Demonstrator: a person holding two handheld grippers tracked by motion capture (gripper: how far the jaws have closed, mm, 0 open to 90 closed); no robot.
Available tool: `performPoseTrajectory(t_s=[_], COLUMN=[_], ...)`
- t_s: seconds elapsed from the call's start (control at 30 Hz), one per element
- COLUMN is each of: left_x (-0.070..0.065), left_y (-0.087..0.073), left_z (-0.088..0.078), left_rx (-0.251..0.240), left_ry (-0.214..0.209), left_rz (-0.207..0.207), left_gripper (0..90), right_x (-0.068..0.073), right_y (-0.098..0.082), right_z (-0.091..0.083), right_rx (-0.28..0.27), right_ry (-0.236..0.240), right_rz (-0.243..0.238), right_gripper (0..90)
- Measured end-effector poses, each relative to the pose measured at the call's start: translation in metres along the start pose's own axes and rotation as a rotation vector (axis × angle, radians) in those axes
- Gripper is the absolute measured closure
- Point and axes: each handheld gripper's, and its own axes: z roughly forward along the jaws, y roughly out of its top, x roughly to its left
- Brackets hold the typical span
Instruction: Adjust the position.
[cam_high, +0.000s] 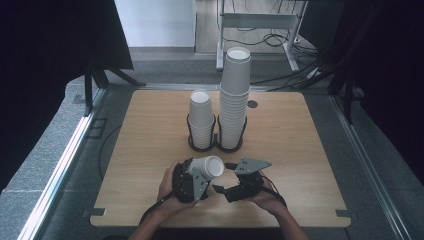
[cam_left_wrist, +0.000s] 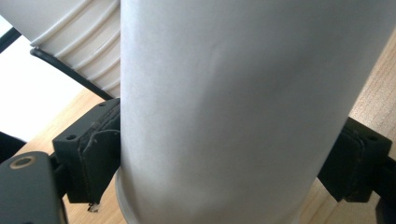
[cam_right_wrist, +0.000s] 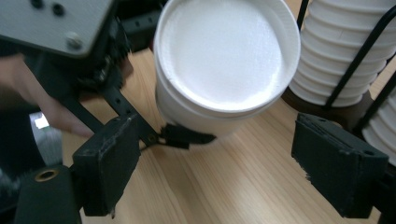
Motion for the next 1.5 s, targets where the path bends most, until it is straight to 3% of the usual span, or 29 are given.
performPoseTrajectory(t_s=[0.17, 0.43, 0.53, 0.77, 0.93, 1.13, 1.2, 1.27, 1.37, 1.5], left_x=[0.0, -0.001, -0.003, -0.012, -0.017, -0.024, -0.025, -0.026, -0.031, -0.035], left_y=[0.001, 0.001, 0.001, 0.01, 0.02, 0.029, 0.03, 0.033, 0.036, 0.041], left_z=[0.0, 0.001, 0.003, 0.008, 0.01, 0.011, 0.012, 0.01, 0.01, 0.008], left_rx=[-0.001, 0.003, 0.009, 0.03, 0.029, 0.033, 0.032, 0.055, 0.023, 0.034], left_ry=[-0.002, -0.004, -0.004, 0.02, 0.041, 0.067, 0.072, 0.082, 0.084, 0.104], left_rz=[0.001, 0.016, 0.03, 0.131, 0.199, 0.295, 0.306, 0.349, 0.348, 0.403], left_gripper=[11.7, 11.7, 11.7, 11.7, 11.7, 11.7, 11.7, 11.7, 11.7, 11.6], right_x=[-0.008, -0.01, -0.01, -0.015, -0.016, -0.014, -0.014, -0.014, -0.016, -0.018], right_y=[0.013, 0.022, 0.025, 0.043, 0.059, 0.07, 0.071, 0.071, 0.071, 0.069], right_z=[-0.003, -0.003, -0.002, 0.004, 0.01, 0.015, 0.017, 0.018, 0.021, 0.023], right_rx=[0.06, 0.092, 0.151, 0.411, 0.54, 0.653, 0.673, 0.685, 0.708, 0.729], right_ry=[-0.006, 0.002, 0.009, 0.04, 0.044, 0.081, 0.094, 0.094, 0.099, 0.113], right_rz=[-0.027, -0.06, -0.092, -0.197, -0.251, -0.285, -0.288, -0.291, -0.288, -0.27], right_gripper=[14.9, 14.9, 14.4, 13.9, 13.6, 14.4, 14.5, 14.5, 15.3, 15.4])
